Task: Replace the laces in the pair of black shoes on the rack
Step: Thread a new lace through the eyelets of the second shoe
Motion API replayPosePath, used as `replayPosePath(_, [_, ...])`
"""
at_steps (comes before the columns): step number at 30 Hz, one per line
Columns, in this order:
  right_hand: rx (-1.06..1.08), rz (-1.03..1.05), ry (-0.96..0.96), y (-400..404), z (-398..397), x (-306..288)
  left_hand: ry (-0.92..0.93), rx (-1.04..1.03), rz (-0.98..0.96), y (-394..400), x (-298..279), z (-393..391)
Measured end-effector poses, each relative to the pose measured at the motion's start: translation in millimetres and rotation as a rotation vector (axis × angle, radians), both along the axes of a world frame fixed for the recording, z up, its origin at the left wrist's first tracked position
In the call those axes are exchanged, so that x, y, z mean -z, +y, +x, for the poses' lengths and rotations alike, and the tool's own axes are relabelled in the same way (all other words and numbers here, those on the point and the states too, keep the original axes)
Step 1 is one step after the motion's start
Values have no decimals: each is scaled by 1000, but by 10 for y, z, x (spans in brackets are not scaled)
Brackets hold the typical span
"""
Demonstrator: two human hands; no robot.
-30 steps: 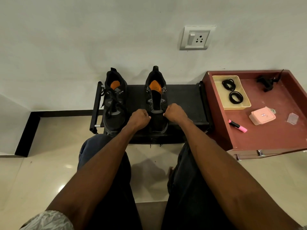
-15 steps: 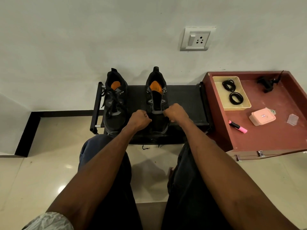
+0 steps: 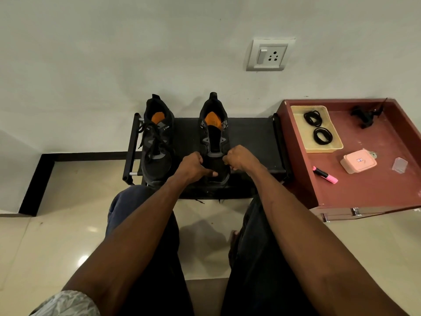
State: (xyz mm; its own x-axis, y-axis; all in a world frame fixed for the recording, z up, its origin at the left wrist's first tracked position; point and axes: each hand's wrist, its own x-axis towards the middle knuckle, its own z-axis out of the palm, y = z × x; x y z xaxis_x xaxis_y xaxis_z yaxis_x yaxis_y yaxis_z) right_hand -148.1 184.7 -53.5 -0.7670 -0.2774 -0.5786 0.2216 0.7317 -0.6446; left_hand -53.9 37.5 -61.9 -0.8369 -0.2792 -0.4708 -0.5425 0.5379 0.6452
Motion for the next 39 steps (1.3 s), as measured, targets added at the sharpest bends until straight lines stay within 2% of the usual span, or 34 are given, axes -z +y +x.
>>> replayPosePath(1, [11,28,70,-3,26,-8,-4,5,-2,-6,8,-4])
replayPosePath(3, [112,51,78,-3,21,-40,2,-20,6,-15,8,0])
replayPosePath(7, [250,-34,13,93,54,-144,181,-302,53,-42,-55,24])
replayPosePath(10, [205,-41,-10,214,99,-253,250,-429,310,-84,-175,40])
replayPosePath(11, [183,-145,-68,236,126,-317,227,-440,409,-90,-222,46])
replayPosePath(14, [66,-674,-301,304,212,-526,150,-376,713,-34,-361,74])
replayPosePath(15, [25,-780,-360,323,235,-576,141,-337,807,-4,-399,83])
replayPosePath(17, [-32,-788,-312,322,280,-614,128,-272,981,36,-472,117])
replayPosePath(19, [3,-668,-80,301,293,-588,103,-205,1056,47,-528,156])
replayPosePath(21, [116,-584,104,310,233,-489,106,-184,1010,4,-555,176])
replayPosePath(23, [305,-429,227,348,106,-368,142,-249,909,-77,-548,164])
replayPosePath(26, [516,55,387,484,-55,-246,185,-405,655,-221,-467,123])
replayPosePath(28, [525,245,454,538,-52,-250,199,-471,486,-279,-384,98])
replayPosePath(29, [470,232,517,523,-37,-256,202,-467,443,-288,-362,97])
replayPosePath(31, [271,28,607,406,28,-288,192,-374,425,-249,-349,96])
replayPosePath(32, [170,-102,552,301,86,-319,183,-307,431,-210,-354,90])
replayPosePath(34, [-61,-265,328,98,224,-347,169,-184,434,-117,-367,66])
replayPosePath(35, [-170,-287,239,28,259,-331,167,-145,435,-80,-368,53])
replayPosePath(37, [-293,-234,192,-46,303,-284,160,-115,443,-60,-358,36])
replayPosePath(39, [-238,-186,221,-21,280,-275,136,-120,435,-102,-354,40])
